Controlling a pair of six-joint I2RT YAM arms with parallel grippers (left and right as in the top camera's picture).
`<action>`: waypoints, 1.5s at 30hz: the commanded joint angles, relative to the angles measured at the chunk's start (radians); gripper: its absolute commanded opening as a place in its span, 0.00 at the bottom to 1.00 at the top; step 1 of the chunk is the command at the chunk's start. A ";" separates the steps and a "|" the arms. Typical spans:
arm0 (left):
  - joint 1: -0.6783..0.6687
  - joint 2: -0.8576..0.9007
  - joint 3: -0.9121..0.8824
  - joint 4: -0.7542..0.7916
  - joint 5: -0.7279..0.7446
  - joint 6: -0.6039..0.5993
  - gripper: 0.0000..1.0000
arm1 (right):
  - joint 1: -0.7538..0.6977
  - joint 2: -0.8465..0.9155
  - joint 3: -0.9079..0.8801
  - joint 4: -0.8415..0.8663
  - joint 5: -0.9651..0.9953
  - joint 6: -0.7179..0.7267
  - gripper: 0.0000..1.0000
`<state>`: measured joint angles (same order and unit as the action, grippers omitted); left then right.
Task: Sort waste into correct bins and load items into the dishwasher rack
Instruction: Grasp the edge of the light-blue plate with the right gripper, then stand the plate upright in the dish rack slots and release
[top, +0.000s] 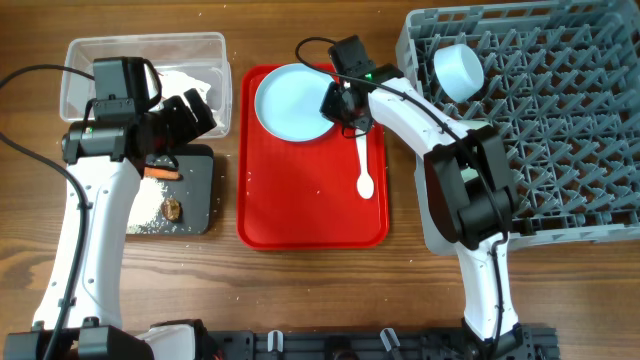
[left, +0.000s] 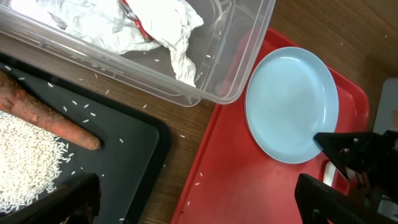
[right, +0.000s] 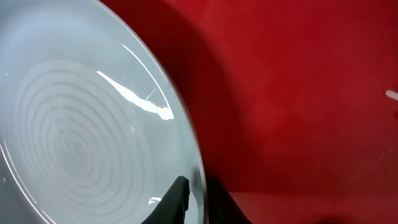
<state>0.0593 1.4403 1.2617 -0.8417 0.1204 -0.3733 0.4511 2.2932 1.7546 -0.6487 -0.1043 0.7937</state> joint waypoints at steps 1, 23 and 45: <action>0.005 0.002 0.008 0.002 -0.006 -0.009 1.00 | 0.008 0.027 0.000 -0.019 0.003 0.055 0.08; 0.005 0.002 0.008 0.002 -0.006 -0.009 1.00 | -0.267 -0.698 0.054 -0.299 0.831 -0.712 0.04; 0.005 0.002 0.008 0.002 -0.006 -0.009 1.00 | -0.540 -0.379 0.017 -0.204 0.912 -0.952 0.14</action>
<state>0.0593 1.4403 1.2617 -0.8417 0.1207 -0.3733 -0.0822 1.8839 1.7752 -0.8589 0.7868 -0.1448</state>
